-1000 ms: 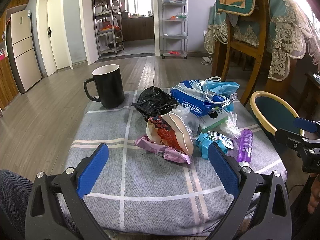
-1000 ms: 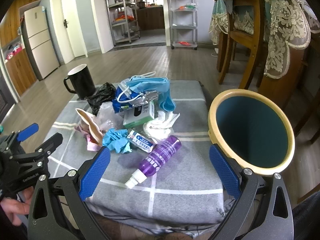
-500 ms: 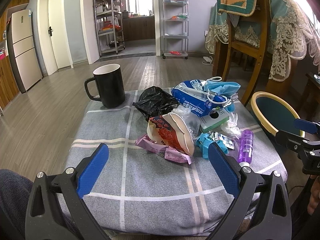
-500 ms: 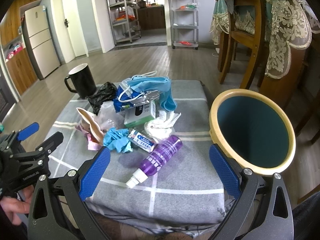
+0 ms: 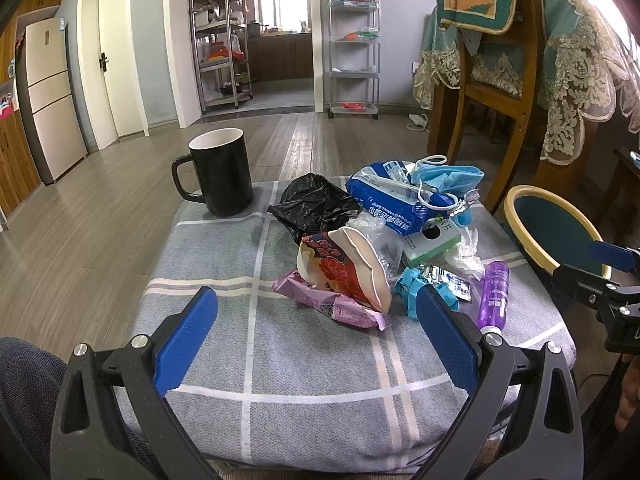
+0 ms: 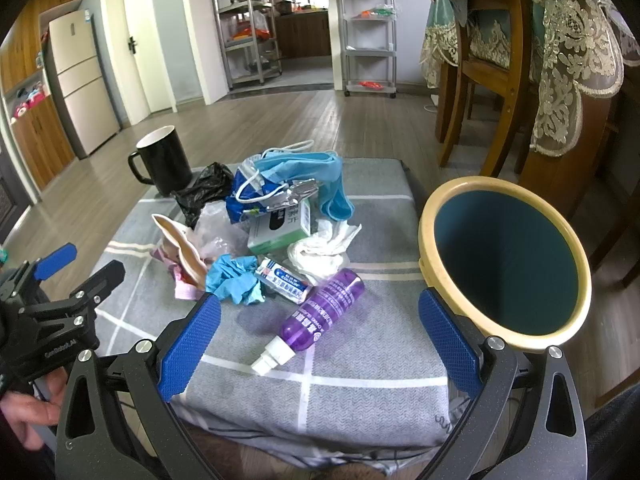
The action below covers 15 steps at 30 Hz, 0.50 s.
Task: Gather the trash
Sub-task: 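Grasp the blue snack wrapper with the left tool while the right tool grasps blue masks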
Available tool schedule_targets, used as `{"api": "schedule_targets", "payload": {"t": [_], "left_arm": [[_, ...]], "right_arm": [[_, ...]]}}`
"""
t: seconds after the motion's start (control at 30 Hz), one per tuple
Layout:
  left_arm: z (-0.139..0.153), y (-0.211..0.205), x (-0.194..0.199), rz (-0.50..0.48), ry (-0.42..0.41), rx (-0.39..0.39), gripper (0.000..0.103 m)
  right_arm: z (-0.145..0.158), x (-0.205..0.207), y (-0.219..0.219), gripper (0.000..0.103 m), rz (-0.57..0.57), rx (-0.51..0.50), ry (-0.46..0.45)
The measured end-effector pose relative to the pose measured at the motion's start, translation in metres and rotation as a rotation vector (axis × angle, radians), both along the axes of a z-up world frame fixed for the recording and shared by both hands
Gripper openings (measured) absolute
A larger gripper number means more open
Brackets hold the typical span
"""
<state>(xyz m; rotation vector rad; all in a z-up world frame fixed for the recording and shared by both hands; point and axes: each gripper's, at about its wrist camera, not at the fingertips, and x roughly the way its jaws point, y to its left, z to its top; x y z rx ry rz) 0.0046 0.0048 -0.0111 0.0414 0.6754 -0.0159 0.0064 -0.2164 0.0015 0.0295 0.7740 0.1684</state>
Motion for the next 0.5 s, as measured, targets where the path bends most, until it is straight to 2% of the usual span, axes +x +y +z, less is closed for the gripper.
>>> {"api": "schedule_targets", "payload": {"t": [0.2, 0.37, 0.43, 0.5], "left_arm": [[0.003, 0.003, 0.003, 0.004, 0.006, -0.032, 0.097], [0.006, -0.001, 0.015, -0.022, 0.017, -0.05, 0.096], [0.009, -0.005, 0.025, -0.055, 0.03, -0.054, 0.089], [0.011, -0.011, 0.035, -0.091, 0.041, -0.051, 0.083]], "right_arm": [[-0.005, 0.001, 0.002, 0.098, 0.008, -0.001, 0.017], [-0.012, 0.007, -0.003, 0.096, -0.002, 0.015, 0.071], [-0.016, 0.009, -0.005, 0.095, -0.005, 0.022, 0.097], [-0.023, 0.014, -0.006, 0.085, -0.004, 0.032, 0.135]]}}
